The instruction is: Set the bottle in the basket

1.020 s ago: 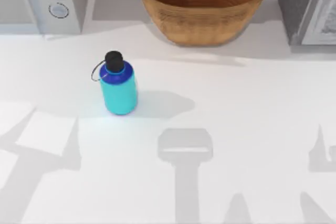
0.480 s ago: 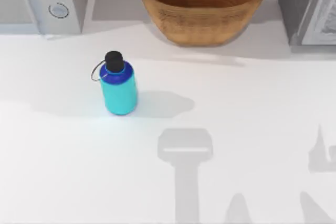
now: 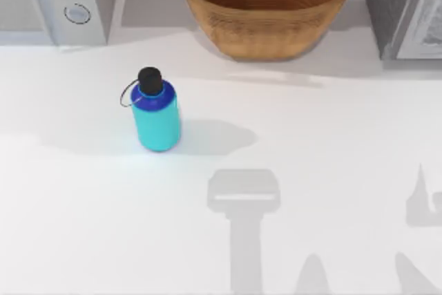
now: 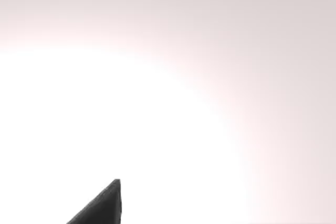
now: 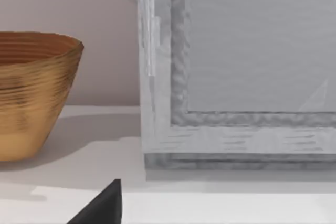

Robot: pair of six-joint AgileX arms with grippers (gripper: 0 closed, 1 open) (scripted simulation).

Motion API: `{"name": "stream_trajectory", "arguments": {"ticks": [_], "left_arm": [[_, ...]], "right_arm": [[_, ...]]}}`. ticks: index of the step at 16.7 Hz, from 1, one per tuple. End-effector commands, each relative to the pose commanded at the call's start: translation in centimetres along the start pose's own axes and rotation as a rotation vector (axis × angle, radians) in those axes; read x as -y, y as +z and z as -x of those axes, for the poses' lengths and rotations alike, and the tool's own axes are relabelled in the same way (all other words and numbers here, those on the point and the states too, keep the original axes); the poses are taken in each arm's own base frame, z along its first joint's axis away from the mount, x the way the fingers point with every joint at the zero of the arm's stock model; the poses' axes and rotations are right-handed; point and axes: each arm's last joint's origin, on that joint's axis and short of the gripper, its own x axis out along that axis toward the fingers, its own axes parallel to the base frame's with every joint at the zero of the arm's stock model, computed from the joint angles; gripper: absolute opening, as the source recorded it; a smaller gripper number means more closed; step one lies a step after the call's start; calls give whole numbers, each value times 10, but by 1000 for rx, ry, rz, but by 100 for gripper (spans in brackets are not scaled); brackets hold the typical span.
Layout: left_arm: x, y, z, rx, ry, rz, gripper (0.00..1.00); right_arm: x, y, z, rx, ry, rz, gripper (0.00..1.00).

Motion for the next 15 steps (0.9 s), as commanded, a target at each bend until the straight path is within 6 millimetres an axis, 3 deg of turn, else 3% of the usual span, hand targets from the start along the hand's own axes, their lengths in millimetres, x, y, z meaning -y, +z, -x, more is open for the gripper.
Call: {"name": "stream_trajectory", "arguments": {"ticks": [2,4,6,9,12,15], "left_arm": [[-19,-87,6,-58,58,51,100],[-12,-178,16,-145,90,104,100],[20,-264,31,-251,94,156,100],[102,-366,64,-428,42,228,100],[202,-424,109,-600,-64,292,100],[296,-441,159,-752,-206,348,100]], "right_arm": [[0,0,0,0,0,0,100],[0,0,0,0,0,0,100],[0,0,0,0,0,0,100],[0,0,0,0,0,0,100],[0,0,0,0,0,0,100],[0,0,0,0,0,0,100]]}}
